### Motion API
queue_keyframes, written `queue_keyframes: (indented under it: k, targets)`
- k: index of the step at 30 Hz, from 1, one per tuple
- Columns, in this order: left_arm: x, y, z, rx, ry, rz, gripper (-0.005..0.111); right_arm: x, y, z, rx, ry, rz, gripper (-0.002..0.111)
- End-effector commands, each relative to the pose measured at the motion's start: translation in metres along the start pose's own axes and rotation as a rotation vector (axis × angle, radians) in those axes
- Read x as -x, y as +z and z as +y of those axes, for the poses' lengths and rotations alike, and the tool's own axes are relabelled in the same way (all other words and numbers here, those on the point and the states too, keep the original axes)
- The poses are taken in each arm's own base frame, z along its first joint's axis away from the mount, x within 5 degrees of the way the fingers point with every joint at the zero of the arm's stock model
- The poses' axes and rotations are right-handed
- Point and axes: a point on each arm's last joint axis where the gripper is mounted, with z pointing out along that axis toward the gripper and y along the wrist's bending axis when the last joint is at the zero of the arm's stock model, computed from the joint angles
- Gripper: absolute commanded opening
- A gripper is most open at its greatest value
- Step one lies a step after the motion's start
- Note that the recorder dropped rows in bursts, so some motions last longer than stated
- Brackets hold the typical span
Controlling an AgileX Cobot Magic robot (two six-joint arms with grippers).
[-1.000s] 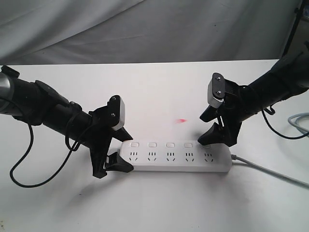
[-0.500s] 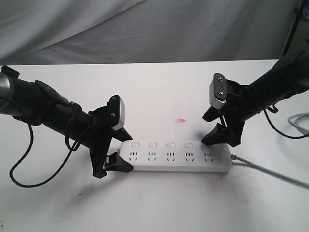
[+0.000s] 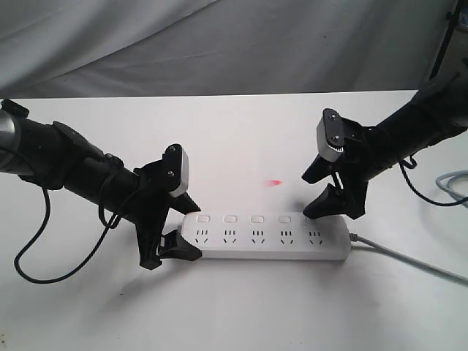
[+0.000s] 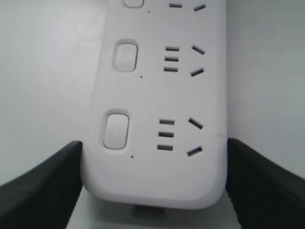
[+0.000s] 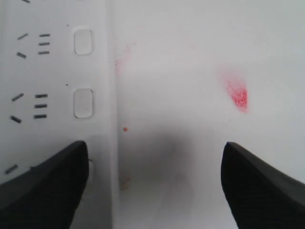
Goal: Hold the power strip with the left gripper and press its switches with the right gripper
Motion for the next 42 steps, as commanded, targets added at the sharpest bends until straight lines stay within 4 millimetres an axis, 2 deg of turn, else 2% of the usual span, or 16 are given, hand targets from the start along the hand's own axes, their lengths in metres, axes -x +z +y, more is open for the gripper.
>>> queue_keyframes:
  k: [1, 9, 21, 30, 34, 42]
  targets:
    - [0.001, 0.001, 0.0, 0.004, 0.016, 0.008, 0.0, 0.017, -0.017, 0.0, 0.047, 0.01, -0.058, 0.071]
    - [0.001, 0.001, 0.0, 0.004, 0.016, 0.008, 0.0, 0.048, -0.051, 0.008, -0.002, 0.013, -0.144, 0.071]
    - [0.001, 0.001, 0.0, 0.004, 0.016, 0.008, 0.0, 0.067, -0.058, 0.008, -0.009, 0.078, -0.335, 0.071]
    - [0.001, 0.001, 0.0, 0.004, 0.016, 0.008, 0.0, 0.107, -0.111, 0.034, -0.033, 0.014, -0.466, 0.071]
    - [0.001, 0.001, 0.0, 0.004, 0.016, 0.008, 0.0, 0.121, -0.132, 0.045, -0.061, 0.022, -0.482, 0.059]
    - [0.001, 0.001, 0.0, 0.004, 0.016, 0.008, 0.0, 0.137, -0.159, 0.064, -0.077, 0.11, -0.516, 0.018]
